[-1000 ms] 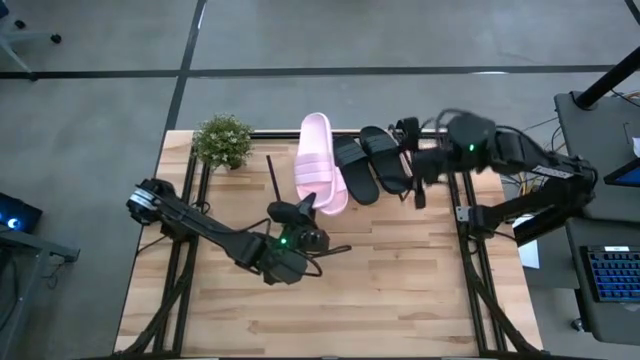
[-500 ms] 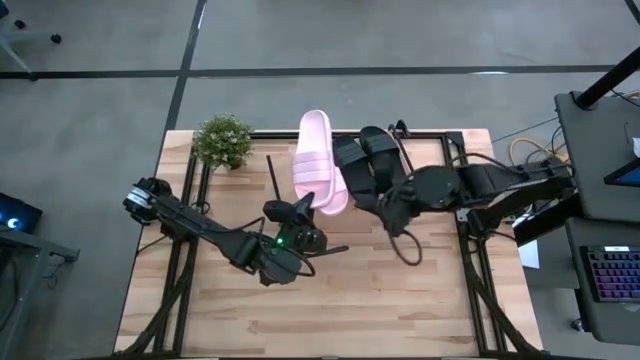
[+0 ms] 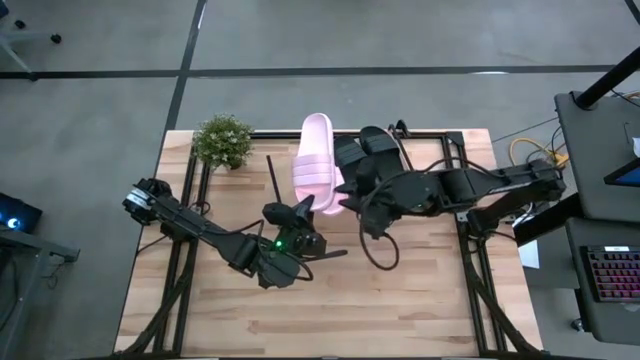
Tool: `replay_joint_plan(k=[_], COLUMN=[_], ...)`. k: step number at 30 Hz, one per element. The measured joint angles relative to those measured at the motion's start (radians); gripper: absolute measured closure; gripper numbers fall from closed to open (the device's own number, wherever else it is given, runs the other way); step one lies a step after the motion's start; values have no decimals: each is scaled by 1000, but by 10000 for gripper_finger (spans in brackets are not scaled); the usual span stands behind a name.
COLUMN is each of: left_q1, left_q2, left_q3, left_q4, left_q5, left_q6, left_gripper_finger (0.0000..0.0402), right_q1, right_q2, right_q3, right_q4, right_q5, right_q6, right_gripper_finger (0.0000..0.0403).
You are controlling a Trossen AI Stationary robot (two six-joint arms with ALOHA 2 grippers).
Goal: Pick and place slides into the shelf
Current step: Put the pink slipper on the shelf
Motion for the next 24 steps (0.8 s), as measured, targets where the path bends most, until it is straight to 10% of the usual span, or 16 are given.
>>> replay_joint_plan(k=[24], left_q1=[-14], left_q2=[1], left_q3=[1], left_q4=[2], left_q5=[0], left_q6=[0], left_gripper_finger=[382], right_q1=[-31], right_q2=[76], right_q3=[0], right_q4=[104], right_q5=[-3], right_q6=[-74], right_gripper_finger=[243])
